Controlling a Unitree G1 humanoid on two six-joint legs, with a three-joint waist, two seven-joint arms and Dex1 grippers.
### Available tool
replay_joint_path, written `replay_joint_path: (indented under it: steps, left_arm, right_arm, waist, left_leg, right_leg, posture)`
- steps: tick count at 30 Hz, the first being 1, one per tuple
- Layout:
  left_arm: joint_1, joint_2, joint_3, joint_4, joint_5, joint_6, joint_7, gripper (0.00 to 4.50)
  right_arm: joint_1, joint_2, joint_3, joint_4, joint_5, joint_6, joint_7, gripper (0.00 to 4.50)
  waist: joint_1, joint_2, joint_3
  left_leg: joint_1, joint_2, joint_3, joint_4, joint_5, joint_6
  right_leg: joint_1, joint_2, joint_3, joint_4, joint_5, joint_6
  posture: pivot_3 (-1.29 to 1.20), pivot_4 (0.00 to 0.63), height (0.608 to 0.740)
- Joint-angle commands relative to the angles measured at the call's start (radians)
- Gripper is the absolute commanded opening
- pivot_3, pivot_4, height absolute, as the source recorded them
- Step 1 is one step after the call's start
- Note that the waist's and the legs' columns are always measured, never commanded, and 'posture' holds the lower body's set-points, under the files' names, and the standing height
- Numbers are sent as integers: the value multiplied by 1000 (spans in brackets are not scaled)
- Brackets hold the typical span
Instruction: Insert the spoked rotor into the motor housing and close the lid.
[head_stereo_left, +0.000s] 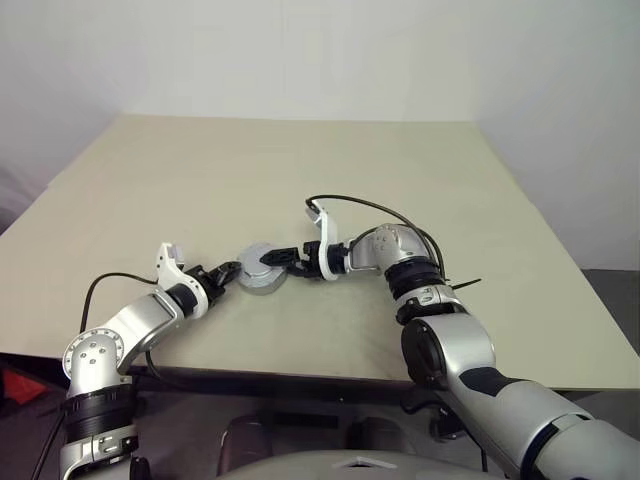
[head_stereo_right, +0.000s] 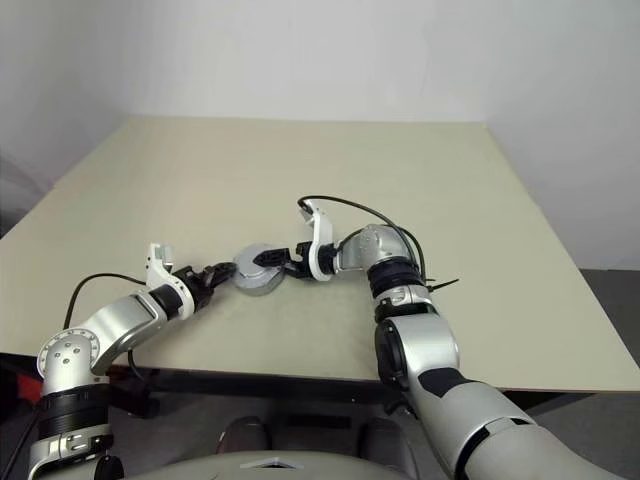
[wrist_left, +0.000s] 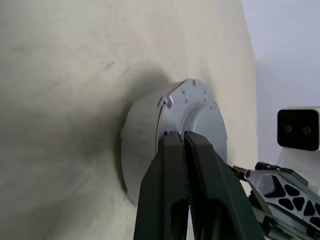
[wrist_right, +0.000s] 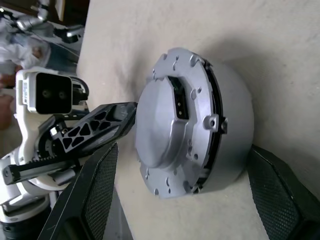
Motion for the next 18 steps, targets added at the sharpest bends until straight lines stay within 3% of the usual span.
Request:
replay_joint_path:
  steps: [1, 12, 15, 18]
  left_arm:
    - [-11, 9, -8, -21, -9, -12, -2, 142]
    - [-21, 19, -22, -11, 2, -18, -11, 142]
    - [-19, 23, -23, -13, 2, -20, -13, 142]
    - [-17, 24, -24, -15, 2, -21, -14, 142]
  right_arm:
    - [-47, 46, -28, 17, 44, -6, -11, 4485]
    - [-102, 80, -97, 94, 51, -101, -52, 4485]
    - [-101, 76, -103, 104, 48, -117, -64, 3875]
    - [-103, 68, -107, 110, 52, -119, -62, 2893]
  waist:
    - [0, 0, 0]
    - [6, 0, 0]
    - [8, 0, 0]
    - [9, 0, 0]
  left_leg:
    - [0, 0, 0, -1, 0, 0]
    - [-2, 3, 0, -3, 1, -3]
    - [-2, 3, 0, -3, 1, -3]
    - [-2, 3, 0, -3, 1, -3]
  right_leg:
    - [-1, 1, 0, 0, 0, -1]
    - [-4, 3, 0, 0, -1, -3]
    - [-4, 3, 0, 0, -1, -3]
    - [-4, 3, 0, 0, -1, -3]
  posture:
    - [0, 0, 740]
    - [0, 0, 740]
    - [0, 0, 740]
    - [0, 0, 740]
